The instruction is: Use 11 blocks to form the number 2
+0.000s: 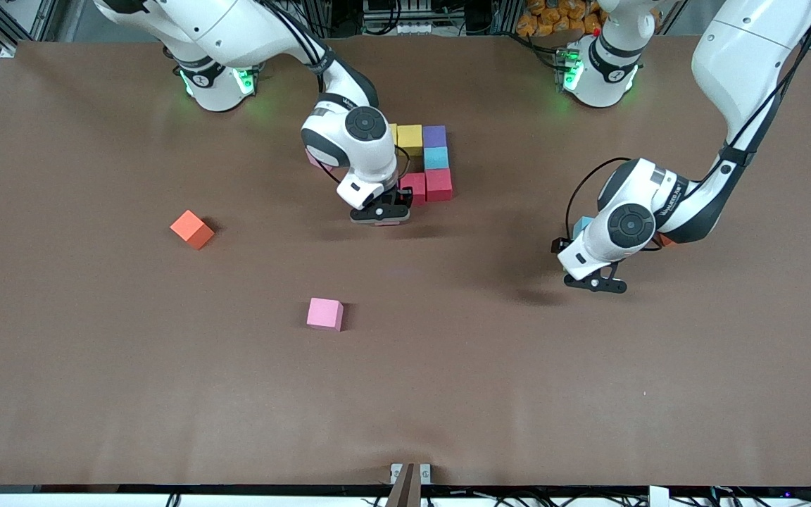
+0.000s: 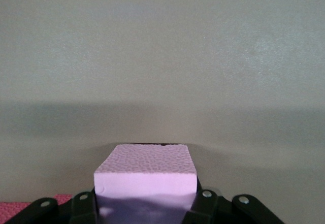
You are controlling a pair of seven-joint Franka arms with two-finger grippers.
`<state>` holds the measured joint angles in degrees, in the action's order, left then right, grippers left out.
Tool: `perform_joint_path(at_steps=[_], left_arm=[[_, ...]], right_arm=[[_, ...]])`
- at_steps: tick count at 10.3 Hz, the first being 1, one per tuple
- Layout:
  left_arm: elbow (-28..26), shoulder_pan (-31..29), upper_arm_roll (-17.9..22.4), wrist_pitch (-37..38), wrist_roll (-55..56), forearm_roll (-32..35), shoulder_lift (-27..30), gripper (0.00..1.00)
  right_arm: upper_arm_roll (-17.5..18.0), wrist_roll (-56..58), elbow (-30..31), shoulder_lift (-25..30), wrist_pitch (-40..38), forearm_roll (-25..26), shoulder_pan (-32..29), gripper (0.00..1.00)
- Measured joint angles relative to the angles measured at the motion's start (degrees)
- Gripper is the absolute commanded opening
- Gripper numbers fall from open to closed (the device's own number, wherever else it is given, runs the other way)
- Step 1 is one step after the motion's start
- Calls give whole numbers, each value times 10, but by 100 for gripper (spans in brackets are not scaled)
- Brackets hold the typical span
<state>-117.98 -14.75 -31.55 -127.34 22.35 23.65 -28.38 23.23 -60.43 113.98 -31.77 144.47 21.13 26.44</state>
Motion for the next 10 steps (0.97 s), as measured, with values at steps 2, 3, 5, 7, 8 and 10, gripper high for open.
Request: perform_joint_path(at_steps=[2, 3, 5, 7, 8, 10], left_arm=[[0, 0, 1, 0, 0, 0, 0, 76], [0, 0, 5, 0, 0, 0, 0, 68], [0, 0, 18, -1, 0, 1, -2, 57], [2, 1, 20, -2, -1, 1, -1, 52], [5, 1, 22, -2, -1, 1, -1, 51], [19, 2, 26, -3, -1, 1, -1, 51]], right_arm=[[0, -6, 0, 0, 0, 5, 0, 44], [0, -8, 0, 0, 1, 6, 0, 44], [0, -8, 0, -1, 1, 7, 0, 44], [0, -8, 0, -2, 3, 9, 0, 44], [0, -9, 0, -2, 4, 11, 0, 49], [0, -9, 0, -2, 7, 12, 0, 68]])
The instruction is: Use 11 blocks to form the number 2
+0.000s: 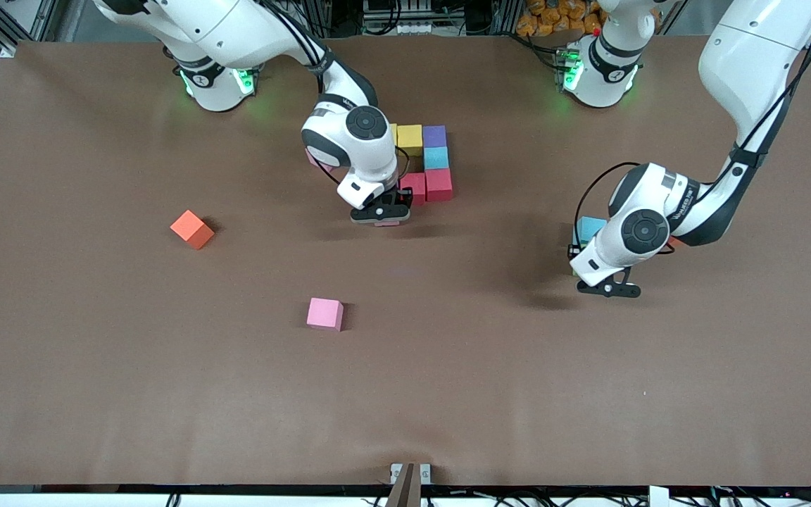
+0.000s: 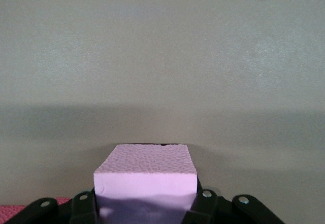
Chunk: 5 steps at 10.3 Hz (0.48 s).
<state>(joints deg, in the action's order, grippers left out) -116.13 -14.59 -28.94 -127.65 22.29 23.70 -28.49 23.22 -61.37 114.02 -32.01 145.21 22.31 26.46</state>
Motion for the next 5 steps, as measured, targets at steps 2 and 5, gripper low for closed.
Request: perform_joint_path(at_steps=[2, 5], left_arm=[[27, 2, 0, 3, 0, 0, 0, 51], [79, 7, -18, 53, 0, 0, 1, 51]], right_arm=[[0, -1, 0, 0, 2, 0, 0, 70], [0, -1, 0, 0, 3, 1, 0, 70]])
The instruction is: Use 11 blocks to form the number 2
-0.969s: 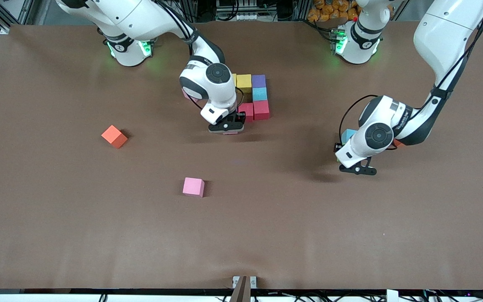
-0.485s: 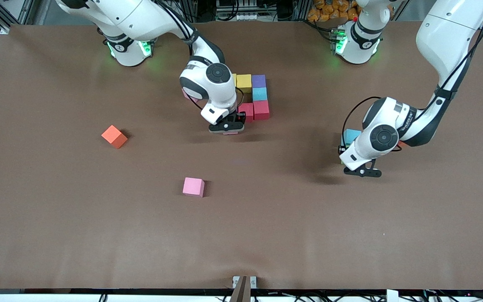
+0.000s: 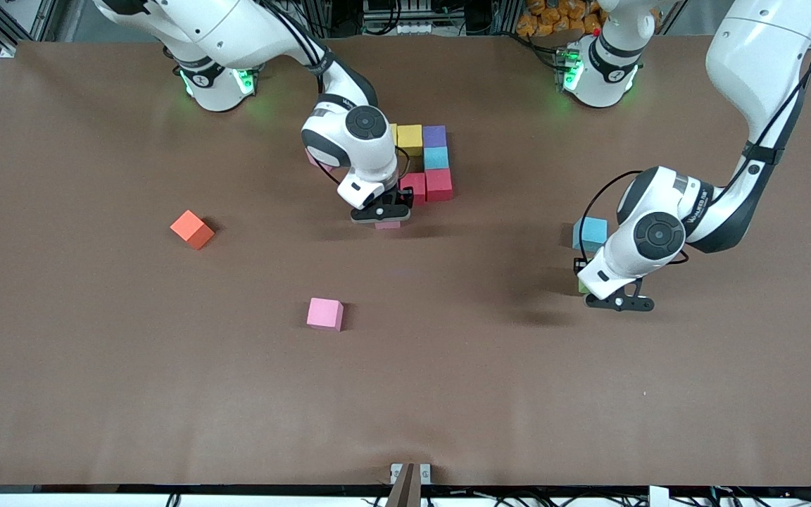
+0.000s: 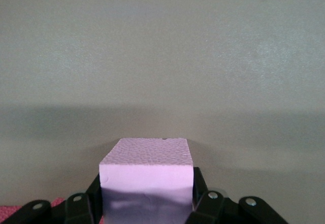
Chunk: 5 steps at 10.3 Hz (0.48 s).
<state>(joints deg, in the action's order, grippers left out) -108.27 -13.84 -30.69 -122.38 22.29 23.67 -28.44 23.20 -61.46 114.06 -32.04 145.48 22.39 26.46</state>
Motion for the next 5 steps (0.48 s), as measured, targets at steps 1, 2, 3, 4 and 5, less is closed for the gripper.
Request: perform_joint_path(at_steps=[1, 2, 3, 4, 5], left_arm=[[23, 6, -12, 26, 1, -6, 0, 51], [45, 17, -20, 44, 2, -18, 0, 51], [61, 32, -22, 53, 2, -29, 0, 51], [72, 47, -22, 58, 3, -38, 0, 55], [80, 59, -22, 60, 4, -44, 0, 53]], right_arm=[[0, 0, 0, 0, 0, 0, 0, 70], [0, 0, 0, 0, 0, 1, 0, 74], [0, 0, 0, 0, 0, 1, 0, 82], [0, 0, 0, 0, 0, 1, 0, 86], [0, -1, 0, 1, 0, 1, 0, 87]])
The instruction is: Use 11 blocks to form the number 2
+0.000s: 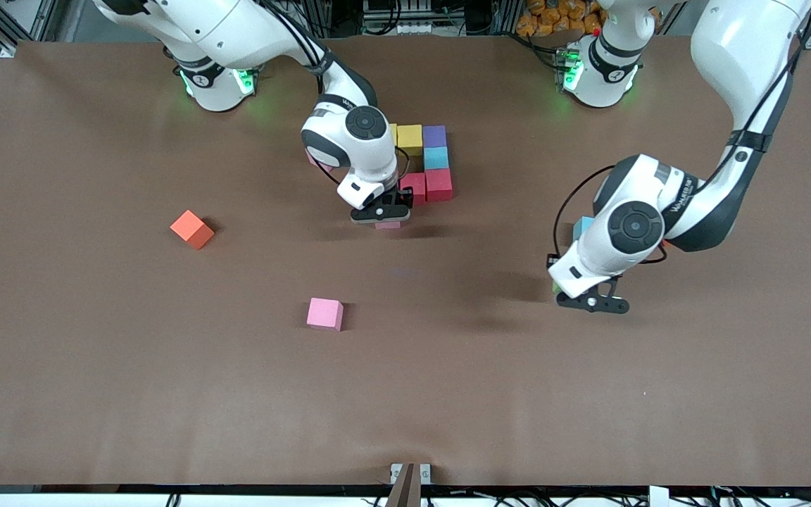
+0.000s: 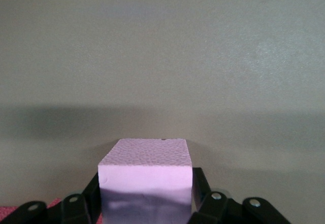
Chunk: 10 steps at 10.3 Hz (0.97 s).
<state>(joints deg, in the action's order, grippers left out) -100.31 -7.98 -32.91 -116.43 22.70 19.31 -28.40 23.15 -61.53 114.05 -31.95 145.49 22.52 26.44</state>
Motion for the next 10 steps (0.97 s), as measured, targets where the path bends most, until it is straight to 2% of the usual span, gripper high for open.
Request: perform_joint_path(at_steps=[3, 4, 6, 8, 10], left_arm=[[24, 27, 0, 0, 0, -7, -2, 46], [28, 33, 0, 1, 0, -7, -4, 45], [32, 48, 1, 1, 1, -16, -9, 45], [44, 75, 1, 1, 28, -30, -20, 43], [79, 114, 2, 1, 78, -34, -47, 42]], right_arm=[[0, -1, -5, 11, 1, 0, -2, 95], [0, -1, -6, 23, -1, 0, -4, 99], [4, 0, -10, 61, -22, 0, -27, 100], [20, 1, -12, 100, -52, 0, -73, 100], [47, 23, -15, 117, -61, 0, -149, 100]])
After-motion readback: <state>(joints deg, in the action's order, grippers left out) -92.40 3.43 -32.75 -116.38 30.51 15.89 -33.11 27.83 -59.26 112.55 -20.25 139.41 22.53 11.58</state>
